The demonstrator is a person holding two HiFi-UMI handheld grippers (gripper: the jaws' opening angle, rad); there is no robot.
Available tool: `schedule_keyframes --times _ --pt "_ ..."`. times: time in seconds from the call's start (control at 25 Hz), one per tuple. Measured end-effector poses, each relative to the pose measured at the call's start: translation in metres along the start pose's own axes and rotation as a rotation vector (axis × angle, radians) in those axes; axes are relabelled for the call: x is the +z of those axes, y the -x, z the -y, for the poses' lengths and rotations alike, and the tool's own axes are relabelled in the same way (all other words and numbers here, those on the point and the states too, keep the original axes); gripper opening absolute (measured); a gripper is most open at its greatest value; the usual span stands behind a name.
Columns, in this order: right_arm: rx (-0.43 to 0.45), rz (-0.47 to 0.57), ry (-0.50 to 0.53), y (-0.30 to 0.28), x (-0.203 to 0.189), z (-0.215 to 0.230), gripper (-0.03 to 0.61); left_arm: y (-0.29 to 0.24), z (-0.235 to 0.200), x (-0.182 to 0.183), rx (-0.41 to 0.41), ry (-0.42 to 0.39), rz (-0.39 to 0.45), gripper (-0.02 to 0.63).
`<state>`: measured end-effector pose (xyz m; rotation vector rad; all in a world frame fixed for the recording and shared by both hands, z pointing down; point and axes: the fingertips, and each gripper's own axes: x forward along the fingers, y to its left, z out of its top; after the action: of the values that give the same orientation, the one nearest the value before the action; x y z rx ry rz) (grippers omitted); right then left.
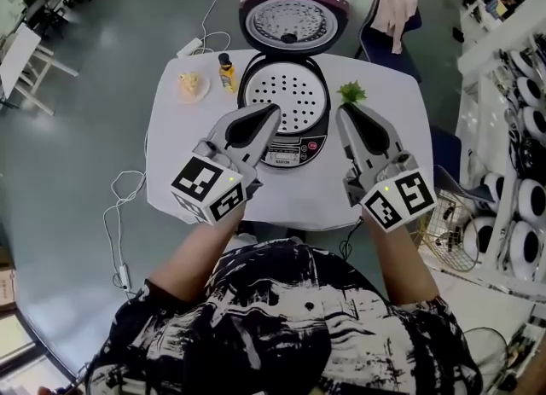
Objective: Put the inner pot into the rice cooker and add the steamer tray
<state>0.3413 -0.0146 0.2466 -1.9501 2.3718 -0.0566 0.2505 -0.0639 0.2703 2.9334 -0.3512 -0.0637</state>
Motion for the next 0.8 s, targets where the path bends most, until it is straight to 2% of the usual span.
schedule_keyframes --times 0.16,0.48,0.8 --pt "0.001 -0.015 0.038 0.016 -0.010 -0.012 0.008 -0.006 0.018 -0.002 -0.016 -0.013 -0.003 0.005" --pt "-0.039 -0.087 0.000 0.013 -0.039 0.003 -0.003 -0.004 0.023 -0.005 0.015 -0.037 -0.004 0.005" --pt "-0.066 -0.109 -0.013 0.004 -0.046 0.015 -0.003 0.004 0.017 -0.003 0.044 -0.049 0.000 0.005"
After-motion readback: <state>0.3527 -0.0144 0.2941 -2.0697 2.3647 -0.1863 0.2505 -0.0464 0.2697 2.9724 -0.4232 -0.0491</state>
